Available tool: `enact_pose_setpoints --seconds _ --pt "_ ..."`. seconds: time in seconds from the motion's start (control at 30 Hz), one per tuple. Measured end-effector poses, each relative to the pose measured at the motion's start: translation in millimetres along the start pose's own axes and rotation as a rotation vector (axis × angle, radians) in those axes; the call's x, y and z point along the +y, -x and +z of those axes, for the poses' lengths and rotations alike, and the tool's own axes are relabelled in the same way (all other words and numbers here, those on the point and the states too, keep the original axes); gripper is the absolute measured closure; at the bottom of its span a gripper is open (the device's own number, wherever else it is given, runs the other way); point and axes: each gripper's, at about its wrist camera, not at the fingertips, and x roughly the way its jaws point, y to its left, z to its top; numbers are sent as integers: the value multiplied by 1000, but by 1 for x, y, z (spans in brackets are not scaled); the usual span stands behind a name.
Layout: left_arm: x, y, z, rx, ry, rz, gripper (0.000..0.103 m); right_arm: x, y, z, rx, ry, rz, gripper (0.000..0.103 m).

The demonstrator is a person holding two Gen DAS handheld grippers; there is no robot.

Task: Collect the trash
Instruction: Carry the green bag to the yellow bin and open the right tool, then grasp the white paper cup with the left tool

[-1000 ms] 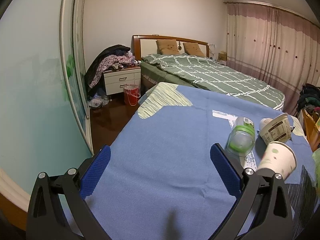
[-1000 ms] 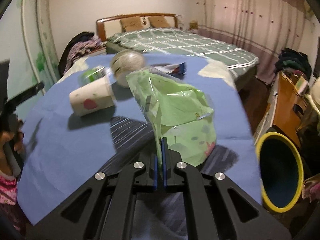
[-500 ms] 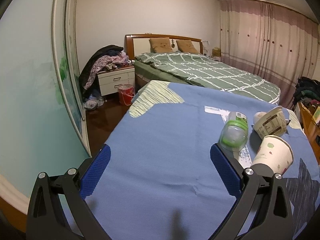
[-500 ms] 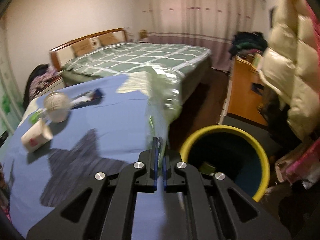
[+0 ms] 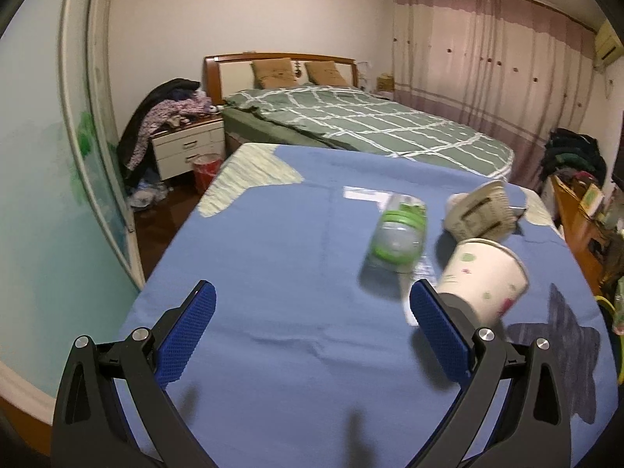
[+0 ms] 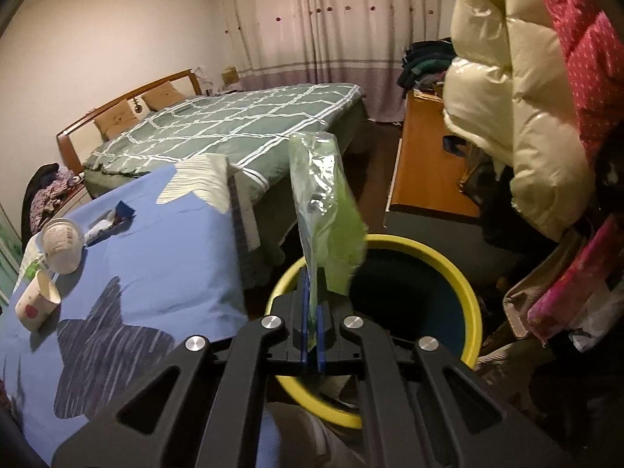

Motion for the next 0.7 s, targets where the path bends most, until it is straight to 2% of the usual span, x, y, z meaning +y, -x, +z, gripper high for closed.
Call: enact_pose_setpoints --seconds 0.17,0.27,0.43,0.5,0.7 --pt "-22 4 5 5 -71 -68 5 -9 -19 -7 65 -7 -53 97" --pt "-36 0 7 17 -125 -94 5 -14 -22 -12 60 -25 -85 63" --pt "-57 -9 6 49 -186 -146 5 -13 -21 -12 49 -29 -80 60" --pt "-63 -16 6 69 -197 -165 5 -14 -20 -12 44 -30 -81 55" --pt "-75 -40 8 134 -208 -235 5 -15 -21 -13 51 -36 -75 55"
